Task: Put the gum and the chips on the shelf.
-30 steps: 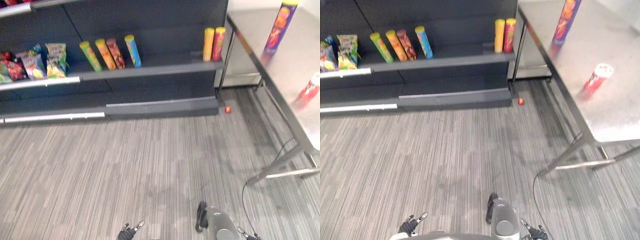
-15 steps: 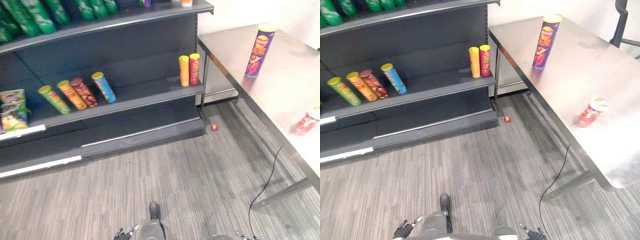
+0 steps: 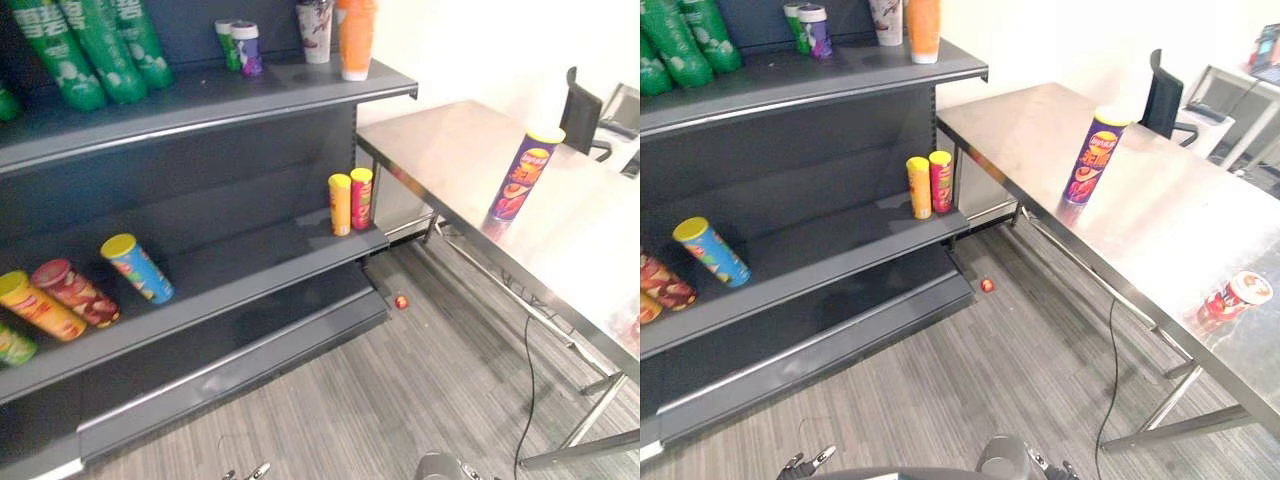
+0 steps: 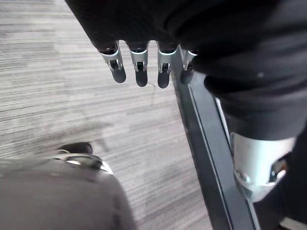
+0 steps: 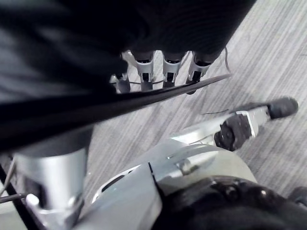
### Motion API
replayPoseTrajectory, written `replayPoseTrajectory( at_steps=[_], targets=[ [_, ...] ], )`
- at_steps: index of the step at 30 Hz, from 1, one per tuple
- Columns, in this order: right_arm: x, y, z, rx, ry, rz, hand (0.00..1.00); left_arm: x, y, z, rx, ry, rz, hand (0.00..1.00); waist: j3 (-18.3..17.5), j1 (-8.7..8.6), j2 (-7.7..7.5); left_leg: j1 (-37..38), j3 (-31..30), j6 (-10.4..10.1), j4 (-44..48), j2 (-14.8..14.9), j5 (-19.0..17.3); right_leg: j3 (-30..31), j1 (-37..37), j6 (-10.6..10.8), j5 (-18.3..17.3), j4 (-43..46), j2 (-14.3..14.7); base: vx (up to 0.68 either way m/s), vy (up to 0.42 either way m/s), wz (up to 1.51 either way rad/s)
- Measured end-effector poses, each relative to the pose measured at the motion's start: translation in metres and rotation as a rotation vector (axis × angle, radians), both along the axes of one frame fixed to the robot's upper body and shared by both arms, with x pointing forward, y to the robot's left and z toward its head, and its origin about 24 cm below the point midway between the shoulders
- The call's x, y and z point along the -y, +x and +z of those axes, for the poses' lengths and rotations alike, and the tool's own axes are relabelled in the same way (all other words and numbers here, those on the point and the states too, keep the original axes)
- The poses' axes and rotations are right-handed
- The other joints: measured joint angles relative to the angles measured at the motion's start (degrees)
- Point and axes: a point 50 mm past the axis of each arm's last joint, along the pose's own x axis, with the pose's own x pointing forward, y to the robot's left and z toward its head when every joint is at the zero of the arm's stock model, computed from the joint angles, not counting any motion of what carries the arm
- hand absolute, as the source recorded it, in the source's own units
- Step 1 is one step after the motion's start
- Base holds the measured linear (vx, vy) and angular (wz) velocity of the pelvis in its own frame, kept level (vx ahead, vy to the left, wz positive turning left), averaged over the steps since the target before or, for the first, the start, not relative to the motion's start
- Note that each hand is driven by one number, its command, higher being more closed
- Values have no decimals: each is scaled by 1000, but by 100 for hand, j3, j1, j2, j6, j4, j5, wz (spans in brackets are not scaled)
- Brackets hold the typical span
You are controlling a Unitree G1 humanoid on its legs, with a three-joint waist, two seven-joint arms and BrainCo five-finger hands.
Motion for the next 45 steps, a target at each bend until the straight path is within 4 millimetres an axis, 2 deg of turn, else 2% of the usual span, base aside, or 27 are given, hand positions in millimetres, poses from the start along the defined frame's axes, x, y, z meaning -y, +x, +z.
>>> replayPoseTrajectory(
  at_steps=[1,2,3,4,5,6,7,8,10,11,12,13,15,17,18,20,21,24,25,26,28,29,33,35,40,41,45],
  targets=[
    [1,2,1,6,-3,0,0,1,4,1,9,0,-10,0,17,0,9,78,63,0,-15,17,0,-288,-58,-8,-158,-193,28,277,-31,-26],
    [2,3,1,12,-6,2,0,2,9,1,20,-3,-20,0,59,-3,37,191,157,-5,-19,58,-3,-979,-90,-35,-316,-828,105,259,-81,-36],
    [1,4,1,11,-4,5,0,2,13,2,38,-1,-21,0,64,9,-11,271,265,-65,-80,-28,-32,-1790,-29,32,41,-1967,245,246,-96,-46],
    [0,5,1,13,-3,8,0,2,15,3,48,0,-21,0,102,18,-35,348,339,-151,-143,-106,-64,-2309,97,-329,-80,-2335,281,263,-72,-69],
    [5,10,2,23,-14,12,0,8,16,2,50,-18,-11,0,118,42,92,375,386,-243,-287,-21,-118,-2804,277,-541,-227,-2785,470,277,-91,-91],
    [14,21,6,48,-41,28,0,18,22,1,66,-44,0,0,190,0,334,336,482,-307,-314,90,-153,-3423,362,-644,-292,-3166,621,264,-93,-116],
    [18,33,9,71,-56,40,0,25,33,2,97,-63,5,0,388,3,355,350,734,-356,-318,37,-132,-3565,355,-761,-380,-3381,719,216,-128,-109],
    [18,34,9,70,-54,38,0,26,37,3,105,-65,7,0,433,-3,341,355,876,-407,-263,0,-128,-3457,352,-761,-507,-3561,829,141,-85,-104],
    [13,31,7,64,-40,28,0,31,39,3,117,-82,18,0,494,1,255,273,1045,-476,407,175,-157,-3198,474,-675,-551,-3863,1061,144,-120,-78],
    [9,28,6,58,-30,27,0,27,38,4,127,-83,40,0,471,-1,179,21,1014,-534,1343,444,-183,-3032,634,-628,-526,-4159,1246,159,-222,-82],
    [10,28,6,55,-35,35,0,24,37,4,135,-85,85,0,466,14,165,-406,947,-739,2630,879,-119,-2780,813,-576,-449,-4499,1528,148,-234,-110],
    [9,30,6,59,-36,42,0,22,35,4,146,-88,131,0,455,47,198,-725,811,-866,3555,1168,-106,-2547,910,-602,-401,-4695,1750,100,-142,-114],
    [11,35,8,69,-50,50,0,19,32,4,163,-97,217,0,472,143,275,-1090,531,-970,4670,1458,-206,-2016,1122,-637,-386,-4881,2116,169,-82,-151],
    [10,32,6,53,-43,42,0,15,30,4,170,-92,255,0,479,215,265,-1255,234,-908,4932,1460,-290,-1537,1427,-634,-382,-5027,2290,183,-28,-151],
    [9,28,4,34,-36,39,0,13,29,5,175,-89,275,0,513,226,185,-1335,89,-888,4805,1417,-365,-1243,1614,-623,-375,-5130,2333,176,26,-132],
    [9,26,3,23,-36,39,0,12,29,6,183,-88,286,0,512,286,191,-1455,-134,-841,4121,1316,-510,-761,1802,-540,-317,-5306,2350,196,62,-137],
    [10,24,3,11,-36,51,0,12,27,6,185,-88,295,0,499,311,190,-1533,-414,-842,3371,1147,-580,-445,1835,-500,-266,-5392,2320,172,88,-116],
    [10,28,3,17,-38,65,0,13,26,5,182,-87,297,0,477,304,181,-1659,-1458,-867,1505,652,-530,269,1829,-427,-139,-5451,2142,293,181,-129],
    [10,27,3,12,-37,66,0,13,27,6,183,-86,295,0,478,306,169,-1656,-1570,-892,1191,565,-447,381,1842,-391,-121,-5464,2077,343,243,-104],
    [10,24,3,8,-39,63,0,15,29,5,180,-88,273,0,469,302,186,-1644,-1615,-878,655,438,-117,521,1915,-260,-98,-5525,1973,337,269,-83],
    [16,13,2,-11,-50,50,0,23,33,4,170,-99,218,0,379,295,374,-1541,-1654,-833,-158,365,1043,658,2055,-38,-160,-5611,1968,358,317,-56],
    [11,11,1,-19,-38,56,0,23,38,6,176,-95,185,0,306,269,198,-1387,-1505,-627,-260,168,1116,714,2144,156,-183,-5615,1757,279,275,-25],
    [-7,8,-3,-18,20,72,0,17,43,8,179,-67,91,0,208,289,-130,-1126,-1348,-583,-683,-188,1142,631,2131,357,-58,-5641,1363,220,224,-18],
    [-6,6,-3,-15,35,54,0,18,43,8,175,-68,71,0,189,296,-161,-1096,-1358,-578,-683,-282,1145,595,2157,474,27,-5641,1285,124,122,7],
    [-5,3,-3,-11,53,7,0,24,41,6,155,-80,29,0,179,293,-53,-806,-1363,-480,-1017,-271,1215,523,2249,466,54,-5596,1299,27,22,2],
    [-10,8,-5,-25,64,70,0,22,47,6,130,-65,-80,0,170,284,-211,-858,-1228,-331,-1077,-391,1140,321,2141,497,-144,-5695,1235,0,0,0],
    [-10,8,-5,-25,64,69,0,22,48,6,131,-65,-79,0,170,289,-215,-869,-1236,-299,-1076,-428,1132,326,2135,521,-155,-5703,1192,0,0,0]
  ],
)
